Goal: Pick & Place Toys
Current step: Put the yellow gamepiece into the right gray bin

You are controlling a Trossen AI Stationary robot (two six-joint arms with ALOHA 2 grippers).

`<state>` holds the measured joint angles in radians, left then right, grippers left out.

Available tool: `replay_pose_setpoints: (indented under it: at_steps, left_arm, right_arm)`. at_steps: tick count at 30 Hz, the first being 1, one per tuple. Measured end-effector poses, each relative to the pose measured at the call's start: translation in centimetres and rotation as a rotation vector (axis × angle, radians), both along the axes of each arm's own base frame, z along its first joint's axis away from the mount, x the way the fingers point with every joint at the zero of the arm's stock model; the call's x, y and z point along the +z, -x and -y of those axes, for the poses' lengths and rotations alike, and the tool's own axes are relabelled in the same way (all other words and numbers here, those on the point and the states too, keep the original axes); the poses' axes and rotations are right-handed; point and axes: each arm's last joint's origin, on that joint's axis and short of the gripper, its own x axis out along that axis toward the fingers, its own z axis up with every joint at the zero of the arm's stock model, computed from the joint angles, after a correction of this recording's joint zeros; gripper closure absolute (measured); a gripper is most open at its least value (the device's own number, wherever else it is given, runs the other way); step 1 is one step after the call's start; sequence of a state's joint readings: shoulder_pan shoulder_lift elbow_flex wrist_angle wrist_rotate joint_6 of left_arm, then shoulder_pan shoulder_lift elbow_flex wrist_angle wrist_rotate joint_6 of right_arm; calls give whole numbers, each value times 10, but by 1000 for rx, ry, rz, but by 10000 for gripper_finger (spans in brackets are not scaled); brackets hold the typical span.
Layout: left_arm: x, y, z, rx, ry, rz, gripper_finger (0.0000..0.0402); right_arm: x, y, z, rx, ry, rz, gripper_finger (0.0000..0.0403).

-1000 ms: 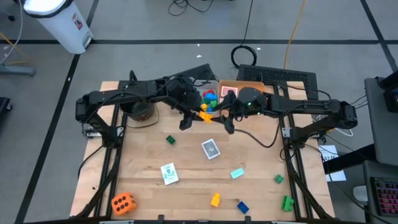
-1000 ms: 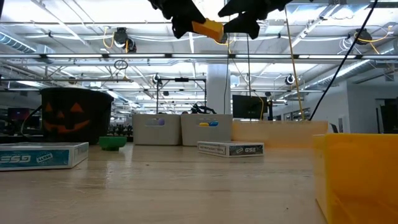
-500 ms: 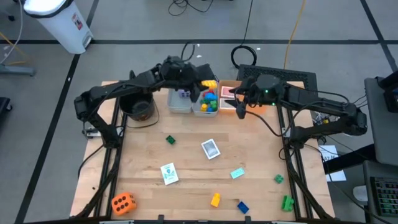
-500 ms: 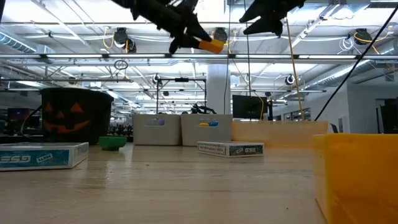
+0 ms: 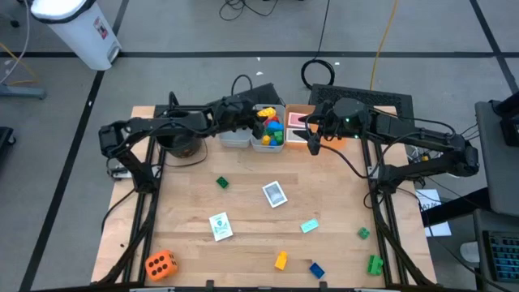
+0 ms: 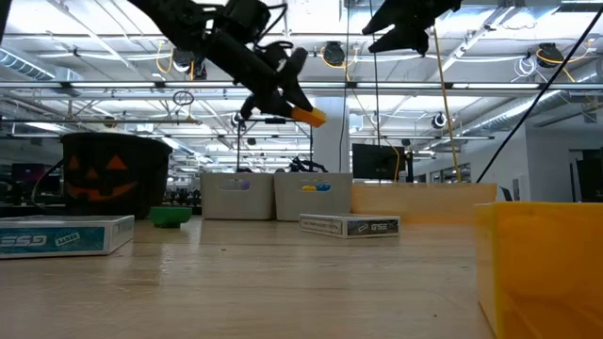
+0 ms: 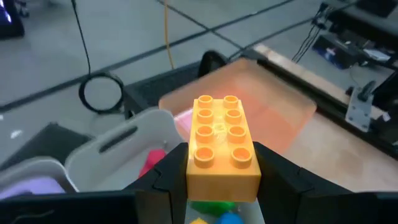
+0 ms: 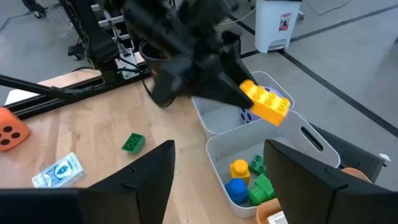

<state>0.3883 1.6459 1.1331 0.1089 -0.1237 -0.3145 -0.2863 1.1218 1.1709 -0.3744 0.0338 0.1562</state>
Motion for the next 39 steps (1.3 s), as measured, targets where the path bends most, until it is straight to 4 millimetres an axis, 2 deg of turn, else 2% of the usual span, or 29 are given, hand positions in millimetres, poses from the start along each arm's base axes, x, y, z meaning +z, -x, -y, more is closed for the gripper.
replay_pose_setpoints:
  at_steps: [8,17,21,25,30,39]
  left_arm:
    - [-41,-24,0,59,93,13,260]
    - [-60,-28,-7,131,85,-35,260]
    - [-57,-36,-13,145,79,-20,260]
    - [-57,-46,-28,175,125,-17,260]
    - [-59,-56,-47,169,201,-120,260]
    - [-55,-70,-60,154,250,-212,260]
  right_arm:
    - [-12,-12,3,-14,-52,-40,165]
    - [-14,-15,1,-44,-31,-54,165]
    - [-14,-15,1,-45,-31,-54,165]
    - [-14,-15,2,-78,-12,-58,165]
    - [-14,-14,2,-87,-8,-61,165]
    - [-14,-14,2,-84,-3,-63,165]
